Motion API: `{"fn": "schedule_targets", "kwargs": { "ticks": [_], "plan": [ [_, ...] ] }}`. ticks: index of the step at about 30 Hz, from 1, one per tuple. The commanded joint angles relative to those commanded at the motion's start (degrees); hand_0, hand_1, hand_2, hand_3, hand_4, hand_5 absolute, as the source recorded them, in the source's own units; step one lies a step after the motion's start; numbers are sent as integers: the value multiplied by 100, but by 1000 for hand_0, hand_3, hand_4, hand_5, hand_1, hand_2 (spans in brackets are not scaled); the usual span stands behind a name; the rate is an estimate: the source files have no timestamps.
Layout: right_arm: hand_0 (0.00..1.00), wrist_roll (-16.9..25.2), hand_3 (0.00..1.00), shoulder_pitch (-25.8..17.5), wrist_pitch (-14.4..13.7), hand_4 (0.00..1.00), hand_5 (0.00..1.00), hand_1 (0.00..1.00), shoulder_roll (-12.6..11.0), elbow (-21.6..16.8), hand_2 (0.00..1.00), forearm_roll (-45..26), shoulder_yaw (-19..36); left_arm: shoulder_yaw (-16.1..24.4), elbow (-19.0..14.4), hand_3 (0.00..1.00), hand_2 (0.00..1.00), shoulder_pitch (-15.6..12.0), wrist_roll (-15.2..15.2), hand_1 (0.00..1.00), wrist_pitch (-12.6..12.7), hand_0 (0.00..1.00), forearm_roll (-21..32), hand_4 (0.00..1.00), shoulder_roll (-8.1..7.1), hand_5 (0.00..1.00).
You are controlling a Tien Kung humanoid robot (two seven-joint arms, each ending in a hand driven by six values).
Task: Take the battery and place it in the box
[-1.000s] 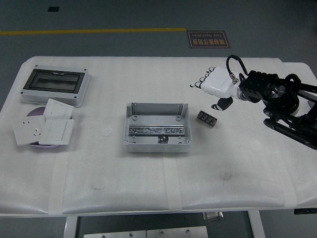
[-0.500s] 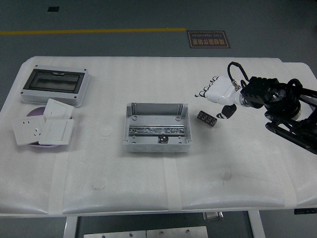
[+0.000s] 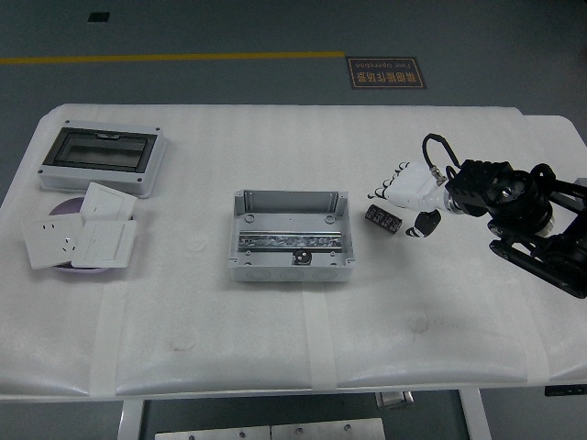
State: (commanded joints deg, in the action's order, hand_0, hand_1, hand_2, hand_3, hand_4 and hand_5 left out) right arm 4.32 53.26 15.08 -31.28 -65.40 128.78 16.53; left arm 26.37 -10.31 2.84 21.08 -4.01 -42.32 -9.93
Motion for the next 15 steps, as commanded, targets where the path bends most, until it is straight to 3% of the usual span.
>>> {"fn": "schedule_targets", "kwargs": {
  "ticks": [15],
  "plan": [
    [957,16,998,-135,-25,782,232,827,116,141,940,-22,37,-113,0,640,581,48,-27,677,-1,680,43,630,-20,322]
  ]
}}
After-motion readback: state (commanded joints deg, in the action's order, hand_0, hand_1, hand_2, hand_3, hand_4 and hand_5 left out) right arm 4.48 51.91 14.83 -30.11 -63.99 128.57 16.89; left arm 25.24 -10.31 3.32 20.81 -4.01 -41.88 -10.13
